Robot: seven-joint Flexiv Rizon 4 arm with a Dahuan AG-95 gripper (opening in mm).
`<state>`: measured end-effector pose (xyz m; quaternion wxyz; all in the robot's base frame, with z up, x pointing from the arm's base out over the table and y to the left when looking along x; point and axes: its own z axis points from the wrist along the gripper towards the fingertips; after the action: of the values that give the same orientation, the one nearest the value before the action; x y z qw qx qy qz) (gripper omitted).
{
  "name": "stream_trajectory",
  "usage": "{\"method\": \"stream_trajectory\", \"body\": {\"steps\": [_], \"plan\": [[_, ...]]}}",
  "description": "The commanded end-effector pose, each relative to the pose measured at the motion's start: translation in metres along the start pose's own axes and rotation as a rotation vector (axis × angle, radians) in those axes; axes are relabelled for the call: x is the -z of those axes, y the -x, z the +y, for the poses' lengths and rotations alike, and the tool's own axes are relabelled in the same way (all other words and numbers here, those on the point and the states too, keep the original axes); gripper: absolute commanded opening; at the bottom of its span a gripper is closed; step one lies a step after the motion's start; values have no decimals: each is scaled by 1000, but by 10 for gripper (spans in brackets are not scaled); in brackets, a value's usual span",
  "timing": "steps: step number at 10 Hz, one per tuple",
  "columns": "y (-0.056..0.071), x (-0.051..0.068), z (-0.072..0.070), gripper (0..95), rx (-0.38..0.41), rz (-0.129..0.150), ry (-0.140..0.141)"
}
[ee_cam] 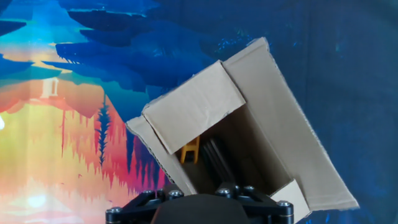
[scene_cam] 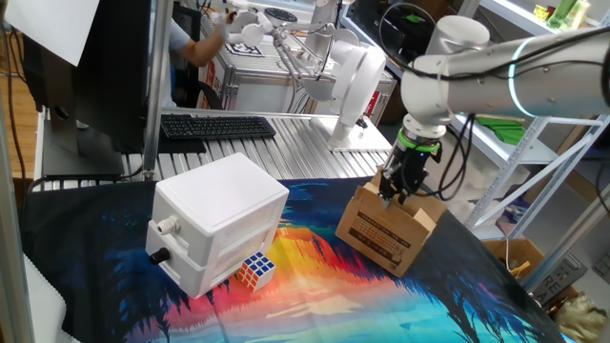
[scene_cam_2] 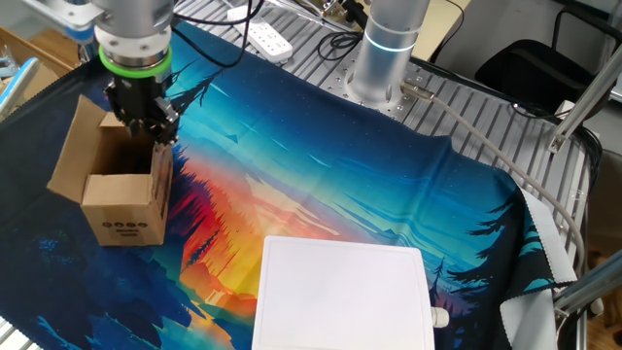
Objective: Cover the box
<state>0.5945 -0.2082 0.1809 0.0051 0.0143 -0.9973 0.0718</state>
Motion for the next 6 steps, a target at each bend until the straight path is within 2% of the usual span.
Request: {"method": "stream_trajectory", "body": {"steps": [1,3,6], "plan": [[-4,1,1,570,-1,-9,-3],[-4,1,1,570,15,-9,2],[-4,0,1,570,110,-18,-19]]}}
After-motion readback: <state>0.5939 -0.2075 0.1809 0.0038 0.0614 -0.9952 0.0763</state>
